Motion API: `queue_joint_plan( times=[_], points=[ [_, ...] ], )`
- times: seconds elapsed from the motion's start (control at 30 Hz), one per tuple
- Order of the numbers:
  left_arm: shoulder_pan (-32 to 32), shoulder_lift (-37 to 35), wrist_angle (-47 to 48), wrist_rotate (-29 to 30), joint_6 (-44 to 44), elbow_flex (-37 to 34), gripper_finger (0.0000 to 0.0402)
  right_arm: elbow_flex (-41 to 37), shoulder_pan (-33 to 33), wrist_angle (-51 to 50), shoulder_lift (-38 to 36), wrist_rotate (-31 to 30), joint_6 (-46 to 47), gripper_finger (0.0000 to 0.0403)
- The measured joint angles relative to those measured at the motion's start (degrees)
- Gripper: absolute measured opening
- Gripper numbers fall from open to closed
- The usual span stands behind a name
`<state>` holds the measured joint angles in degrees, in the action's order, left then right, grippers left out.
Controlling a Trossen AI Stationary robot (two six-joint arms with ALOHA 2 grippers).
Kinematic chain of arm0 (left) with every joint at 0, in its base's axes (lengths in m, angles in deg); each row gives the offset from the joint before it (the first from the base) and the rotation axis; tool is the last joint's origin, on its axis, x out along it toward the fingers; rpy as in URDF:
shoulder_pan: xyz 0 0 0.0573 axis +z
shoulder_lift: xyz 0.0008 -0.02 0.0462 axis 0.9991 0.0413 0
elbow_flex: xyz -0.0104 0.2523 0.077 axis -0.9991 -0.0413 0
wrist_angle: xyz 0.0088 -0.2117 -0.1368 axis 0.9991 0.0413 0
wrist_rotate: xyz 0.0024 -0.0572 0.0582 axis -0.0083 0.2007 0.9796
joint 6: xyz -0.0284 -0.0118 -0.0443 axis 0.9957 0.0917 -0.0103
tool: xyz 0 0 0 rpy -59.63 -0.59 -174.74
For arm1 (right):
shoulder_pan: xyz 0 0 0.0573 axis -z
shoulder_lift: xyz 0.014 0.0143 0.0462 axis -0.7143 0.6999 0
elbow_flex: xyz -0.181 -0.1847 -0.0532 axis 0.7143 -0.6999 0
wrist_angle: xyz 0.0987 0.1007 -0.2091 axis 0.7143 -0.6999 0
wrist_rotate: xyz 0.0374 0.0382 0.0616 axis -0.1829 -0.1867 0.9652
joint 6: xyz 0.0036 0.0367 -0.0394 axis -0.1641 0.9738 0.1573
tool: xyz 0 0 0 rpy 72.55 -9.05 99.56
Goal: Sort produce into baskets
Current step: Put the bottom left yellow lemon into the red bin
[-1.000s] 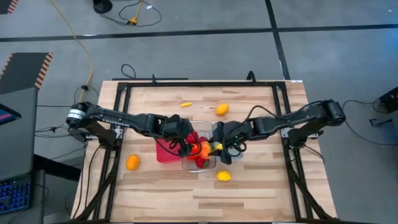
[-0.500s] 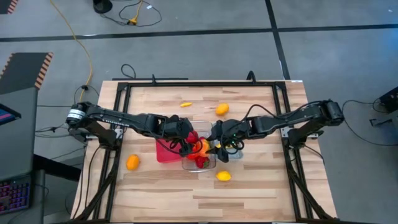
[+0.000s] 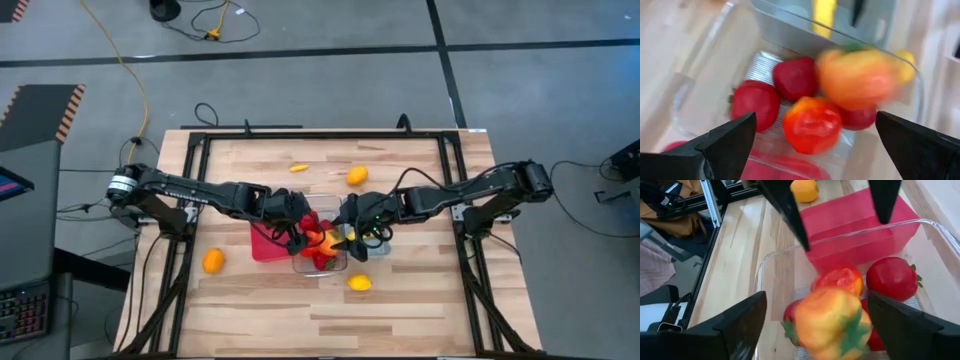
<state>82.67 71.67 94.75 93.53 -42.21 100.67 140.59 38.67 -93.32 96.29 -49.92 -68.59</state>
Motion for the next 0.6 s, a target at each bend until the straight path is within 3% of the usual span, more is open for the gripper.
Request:
queue_joint_plan(
  times=[0.23,0.6],
  points=[
    [1.92,-0.02,5.90,-12.42,-2.20,0.24,0.0394,-0.01,0.00,-0.13,0.00,0.00,-0.14,0.0392],
    [-1.63,-0.07,37.01,-1.98,3.53,8.11,0.0394,-0.02,0.72,-0.82,-0.46,-0.01,-3.00,0.0391]
  ],
)
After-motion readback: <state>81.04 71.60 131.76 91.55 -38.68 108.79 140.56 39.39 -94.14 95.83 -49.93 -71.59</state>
